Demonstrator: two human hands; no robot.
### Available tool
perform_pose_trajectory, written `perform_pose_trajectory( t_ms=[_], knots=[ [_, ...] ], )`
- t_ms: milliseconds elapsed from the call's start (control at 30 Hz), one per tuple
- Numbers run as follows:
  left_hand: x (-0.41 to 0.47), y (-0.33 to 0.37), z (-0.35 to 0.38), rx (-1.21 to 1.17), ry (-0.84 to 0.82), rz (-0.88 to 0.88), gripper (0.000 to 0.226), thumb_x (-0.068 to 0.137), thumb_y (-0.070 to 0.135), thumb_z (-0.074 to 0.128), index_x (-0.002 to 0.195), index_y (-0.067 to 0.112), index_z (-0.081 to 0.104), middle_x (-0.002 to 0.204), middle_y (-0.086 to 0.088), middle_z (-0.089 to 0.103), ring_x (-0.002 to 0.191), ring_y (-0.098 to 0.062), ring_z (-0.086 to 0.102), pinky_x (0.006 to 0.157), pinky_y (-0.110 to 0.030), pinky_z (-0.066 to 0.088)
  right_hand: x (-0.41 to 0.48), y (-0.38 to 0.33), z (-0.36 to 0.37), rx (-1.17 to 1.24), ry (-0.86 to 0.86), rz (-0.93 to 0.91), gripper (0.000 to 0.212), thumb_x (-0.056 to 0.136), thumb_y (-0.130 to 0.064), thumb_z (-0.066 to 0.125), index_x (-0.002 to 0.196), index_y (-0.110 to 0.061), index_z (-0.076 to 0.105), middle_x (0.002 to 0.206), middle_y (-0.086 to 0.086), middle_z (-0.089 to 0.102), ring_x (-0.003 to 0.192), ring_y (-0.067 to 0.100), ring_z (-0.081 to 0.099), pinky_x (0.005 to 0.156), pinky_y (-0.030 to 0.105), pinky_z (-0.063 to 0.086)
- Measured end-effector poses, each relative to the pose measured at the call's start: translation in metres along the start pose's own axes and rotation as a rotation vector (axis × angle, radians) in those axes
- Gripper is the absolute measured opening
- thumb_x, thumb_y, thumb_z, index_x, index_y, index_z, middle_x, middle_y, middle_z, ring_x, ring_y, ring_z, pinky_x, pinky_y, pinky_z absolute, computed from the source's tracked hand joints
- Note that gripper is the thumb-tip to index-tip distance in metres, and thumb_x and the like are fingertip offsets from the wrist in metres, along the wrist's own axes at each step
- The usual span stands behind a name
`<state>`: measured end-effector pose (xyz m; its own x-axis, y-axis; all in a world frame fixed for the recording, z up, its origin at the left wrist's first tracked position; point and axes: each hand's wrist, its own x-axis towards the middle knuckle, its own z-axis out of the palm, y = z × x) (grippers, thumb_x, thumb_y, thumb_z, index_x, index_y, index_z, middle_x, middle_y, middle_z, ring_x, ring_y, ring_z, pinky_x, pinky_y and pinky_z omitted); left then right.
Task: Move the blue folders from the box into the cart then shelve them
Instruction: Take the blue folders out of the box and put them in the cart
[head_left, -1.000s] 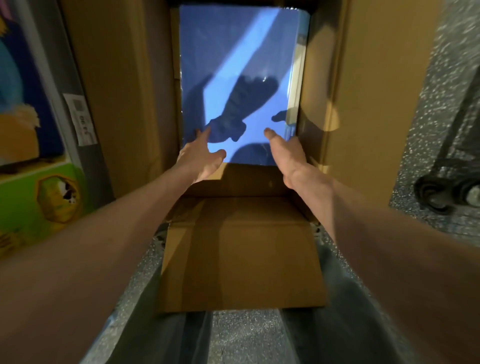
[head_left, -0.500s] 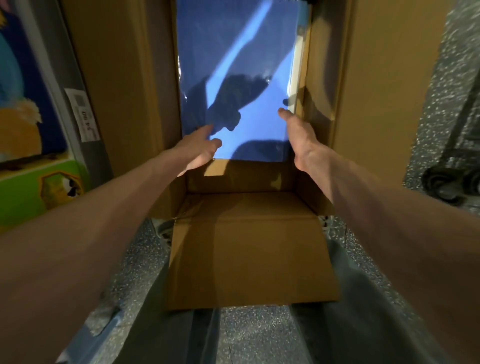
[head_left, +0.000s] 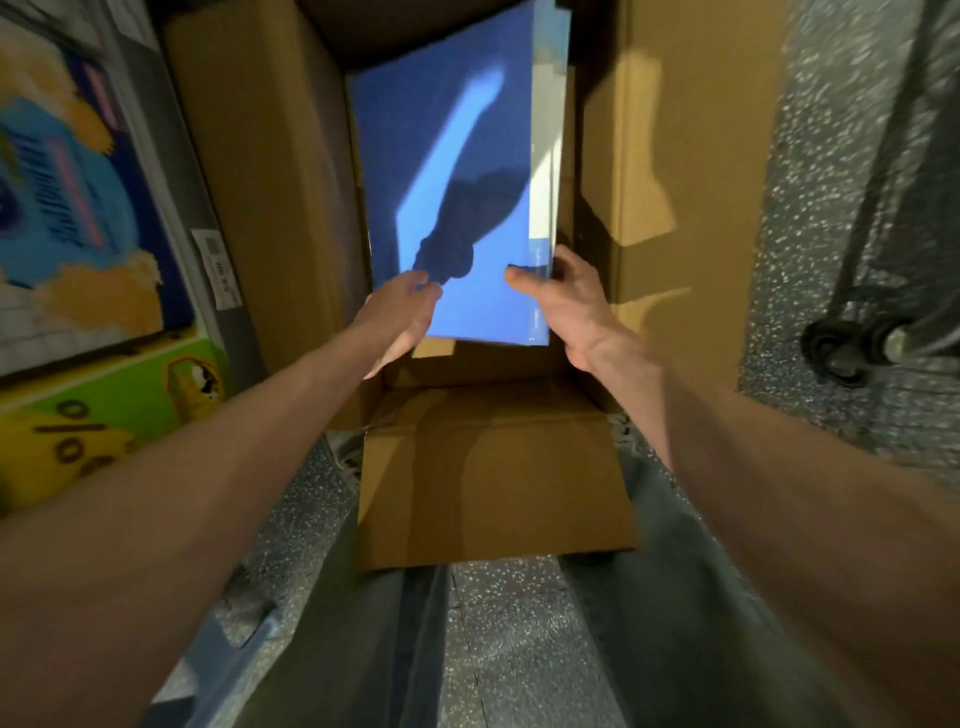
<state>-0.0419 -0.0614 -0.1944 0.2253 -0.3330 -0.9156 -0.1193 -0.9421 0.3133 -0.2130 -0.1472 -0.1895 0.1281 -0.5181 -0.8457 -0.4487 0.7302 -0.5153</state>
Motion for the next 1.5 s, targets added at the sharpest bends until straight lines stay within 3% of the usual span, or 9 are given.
perform_pose_trajectory(
  t_ms=[100,267,400,567,700,833,967,1200,1500],
  knots=[
    [-0.054,0.048,-0.004,-0.190,0.042,0.038,0.047,0.103,0.046,0.046,0.143,0.021,0.048,0.100,0.010,0.059,0.094,-0.017,0.058,0.088,-0.036,0.052,-0.046,-0.032,0.004,-0.050,0.066,-0.119,0.020,0.088,-0.011,0.072,0.106,-0.009,0.064,0.088,0.000,0.068,0.073,0.012,0.062,0.065,0.023,0.051],
    [-0.160,0.147,-0.031,-0.317,0.093,0.056,0.067,0.093,0.063,0.054,0.147,0.024,0.046,0.141,-0.001,0.051,0.118,-0.025,0.057,0.083,-0.045,0.060,-0.145,-0.099,-0.008,-0.183,0.164,-0.284,0.011,0.086,-0.008,0.068,0.090,-0.010,0.058,0.072,-0.002,0.056,0.066,0.012,0.049,0.065,0.029,0.041],
    [-0.247,0.207,-0.039,-0.176,0.172,0.007,0.091,0.070,0.084,0.061,0.136,0.021,0.051,0.126,-0.004,0.060,0.106,-0.028,0.065,0.077,-0.047,0.063,-0.246,-0.142,-0.043,-0.306,0.123,-0.444,0.012,0.086,-0.006,0.069,0.095,-0.007,0.061,0.082,-0.001,0.058,0.072,0.013,0.050,0.069,0.024,0.039],
    [-0.347,0.259,-0.024,-0.028,0.436,-0.013,0.054,0.092,0.043,0.063,0.131,0.009,0.047,0.130,-0.012,0.059,0.116,-0.034,0.061,0.095,-0.043,0.054,-0.349,-0.184,-0.082,-0.349,0.054,-0.558,0.017,0.081,-0.001,0.068,0.085,-0.012,0.056,0.080,0.006,0.059,0.074,0.022,0.056,0.066,0.022,0.039],
    [-0.414,0.277,-0.033,-0.045,0.501,0.038,0.037,0.095,0.024,0.056,0.126,0.005,0.052,0.131,-0.017,0.060,0.119,-0.037,0.060,0.096,-0.044,0.053,-0.409,-0.224,-0.107,-0.311,-0.095,-0.438,0.030,0.085,-0.011,0.071,0.071,-0.023,0.048,0.071,-0.005,0.055,0.062,0.003,0.050,0.055,0.009,0.037],
    [-0.486,0.277,-0.044,0.069,0.490,0.191,0.036,0.098,0.021,0.050,0.127,0.000,0.048,0.133,-0.023,0.058,0.118,-0.042,0.058,0.090,-0.042,0.049,-0.456,-0.243,-0.141,-0.262,-0.282,-0.318,0.018,0.094,-0.031,0.066,0.104,-0.016,0.064,0.097,0.000,0.067,0.082,0.010,0.063,0.066,0.017,0.052],
    [-0.546,0.274,-0.040,0.240,0.515,0.383,0.032,0.103,0.025,0.044,0.124,0.001,0.045,0.122,-0.023,0.063,0.105,-0.042,0.063,0.086,-0.047,0.054,-0.493,-0.257,-0.181,-0.160,-0.214,-0.315,0.029,0.097,-0.040,0.056,0.115,-0.019,0.063,0.110,0.000,0.069,0.100,0.018,0.066,0.086,0.035,0.058],
    [-0.662,0.259,-0.007,0.536,0.604,0.662,0.026,0.102,0.032,0.043,0.109,0.007,0.049,0.109,-0.023,0.065,0.098,-0.045,0.062,0.075,-0.043,0.046,-0.590,-0.274,-0.224,0.083,-0.144,-0.455,0.015,0.099,-0.042,0.055,0.101,-0.026,0.057,0.117,0.002,0.063,0.109,0.023,0.062,0.079,0.038,0.061],
    [-0.817,0.265,0.056,0.812,0.682,0.952,0.027,0.101,0.031,0.048,0.116,0.010,0.053,0.115,-0.021,0.066,0.107,-0.042,0.062,0.076,-0.041,0.044,-0.716,-0.249,-0.289,0.267,-0.086,-0.622,0.036,0.097,-0.054,0.052,0.106,-0.021,0.063,0.099,0.003,0.064,0.082,0.019,0.065,0.059,0.029,0.055]
  ],
)
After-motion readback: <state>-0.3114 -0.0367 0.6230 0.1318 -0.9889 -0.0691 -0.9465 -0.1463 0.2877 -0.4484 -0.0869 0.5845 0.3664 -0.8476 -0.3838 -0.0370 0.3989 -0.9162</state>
